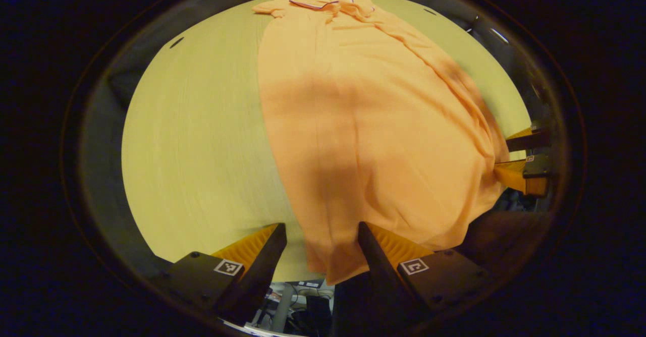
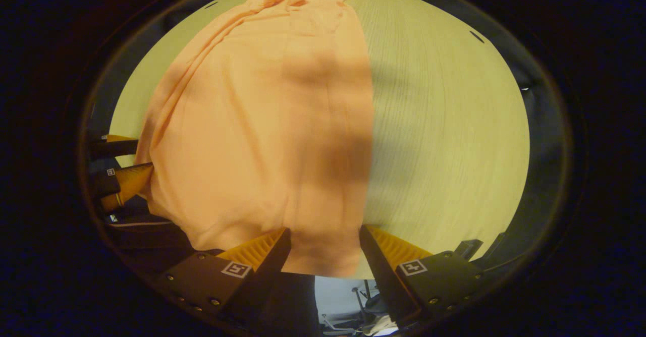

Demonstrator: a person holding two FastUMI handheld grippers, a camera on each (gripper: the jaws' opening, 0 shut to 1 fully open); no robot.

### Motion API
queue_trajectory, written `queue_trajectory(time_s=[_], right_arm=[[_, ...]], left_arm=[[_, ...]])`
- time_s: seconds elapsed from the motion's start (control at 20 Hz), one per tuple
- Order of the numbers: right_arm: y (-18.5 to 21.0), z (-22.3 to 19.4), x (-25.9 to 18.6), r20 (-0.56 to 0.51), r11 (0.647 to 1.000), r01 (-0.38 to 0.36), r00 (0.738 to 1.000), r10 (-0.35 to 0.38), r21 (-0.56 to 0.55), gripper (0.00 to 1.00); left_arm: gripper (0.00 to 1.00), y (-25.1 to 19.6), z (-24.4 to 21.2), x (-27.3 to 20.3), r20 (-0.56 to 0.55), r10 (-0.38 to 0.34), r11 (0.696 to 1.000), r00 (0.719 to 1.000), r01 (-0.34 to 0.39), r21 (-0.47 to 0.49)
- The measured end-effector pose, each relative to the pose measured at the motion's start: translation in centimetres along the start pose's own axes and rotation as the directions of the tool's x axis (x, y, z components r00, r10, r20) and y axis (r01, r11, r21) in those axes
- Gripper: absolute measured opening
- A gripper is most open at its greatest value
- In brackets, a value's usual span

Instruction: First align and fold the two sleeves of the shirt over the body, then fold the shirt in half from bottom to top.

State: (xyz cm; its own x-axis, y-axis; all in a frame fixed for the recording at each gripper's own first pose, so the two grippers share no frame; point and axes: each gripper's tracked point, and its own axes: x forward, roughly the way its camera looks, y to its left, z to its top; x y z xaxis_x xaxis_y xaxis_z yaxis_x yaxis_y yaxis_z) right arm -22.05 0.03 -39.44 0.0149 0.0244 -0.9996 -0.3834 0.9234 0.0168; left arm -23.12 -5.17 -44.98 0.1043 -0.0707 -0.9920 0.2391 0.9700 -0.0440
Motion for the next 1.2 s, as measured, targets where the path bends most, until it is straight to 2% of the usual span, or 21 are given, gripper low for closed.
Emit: queue_trajectory(time_s=[0.15,0.2,0.25,0.3,0.35,0.4,0.45,0.5,0.6,0.65,0.75,0.9,1.05,1.2], right_arm=[[-0.2,0.0,0.0,-0.002,1.000,-0.001,1.000,0.001,0.008,0.90],[-0.2,-0.2,0.0,-0.019,1.000,0.001,1.000,-0.001,0.014,0.89],[-0.4,0.0,-0.2,-0.023,0.999,0.002,1.000,-0.001,0.036,0.87],[-0.5,0.1,-0.1,-0.022,0.998,0.001,1.000,0.001,0.062,0.75],[-0.7,0.3,-0.1,-0.011,0.996,-0.004,1.000,0.005,0.089,0.47],[-0.7,0.2,-0.1,-0.001,0.994,-0.013,1.000,0.013,0.106,0.36],[-0.6,0.0,-0.2,0.012,0.992,-0.023,1.000,0.021,0.121,0.18],[-0.6,0.2,0.0,0.013,0.993,-0.027,1.000,0.025,0.111,0.07],[-0.5,0.2,-0.5,0.021,0.996,-0.013,1.000,0.011,0.091,0.07],[-0.5,0.3,-0.4,0.022,0.998,-0.004,1.000,0.003,0.067,0.00],[-0.4,0.1,-0.3,0.027,0.999,-0.005,1.000,0.004,0.043,0.00],[-0.1,0.5,-0.8,0.040,0.998,-0.032,0.999,0.030,0.051,0.00],[0.0,1.9,-2.1,0.078,0.995,-0.054,0.996,0.048,0.080,0.00],[-0.3,3.8,-3.6,0.123,0.993,-0.072,0.991,0.060,0.096,0.00]], left_arm=[[0.88,-1.2,0.3,0.0,0.004,-0.018,0.999,1.000,0.017,0.043],[0.70,-1.5,0.4,0.0,0.000,-0.020,0.997,1.000,0.020,0.070],[0.62,-1.7,0.6,-0.1,-0.001,-0.026,0.997,1.000,0.026,0.078],[0.52,-1.7,0.9,-0.2,0.006,-0.031,0.997,0.999,0.031,0.072],[0.40,-1.7,1.4,-0.5,0.012,-0.042,0.998,0.999,0.041,0.050],[0.18,-1.6,1.5,-0.7,0.004,-0.050,0.998,0.999,0.050,0.027],[0.13,-1.5,2.0,-1.0,0.011,-0.060,0.998,0.998,0.060,0.006],[0.09,-1.5,2.2,-1.1,0.013,-0.066,0.998,0.998,0.066,-0.012],[0.06,-1.3,3.1,-1.6,0.024,-0.066,0.997,0.998,0.066,-0.026],[0.06,-1.2,3.3,-1.7,0.027,-0.065,0.997,0.998,0.066,-0.026],[0.06,-0.8,4.2,-2.0,0.051,-0.076,0.996,0.996,0.078,-0.039],[0.06,1.2,6.8,-3.3,0.097,-0.044,0.995,0.994,0.052,-0.083],[0.06,2.4,10.0,-5.8,0.137,-0.059,0.987,0.989,0.078,-0.137],[0.05,4.1,13.8,-8.5,0.168,-0.048,0.988,0.985,0.072,-0.136]])
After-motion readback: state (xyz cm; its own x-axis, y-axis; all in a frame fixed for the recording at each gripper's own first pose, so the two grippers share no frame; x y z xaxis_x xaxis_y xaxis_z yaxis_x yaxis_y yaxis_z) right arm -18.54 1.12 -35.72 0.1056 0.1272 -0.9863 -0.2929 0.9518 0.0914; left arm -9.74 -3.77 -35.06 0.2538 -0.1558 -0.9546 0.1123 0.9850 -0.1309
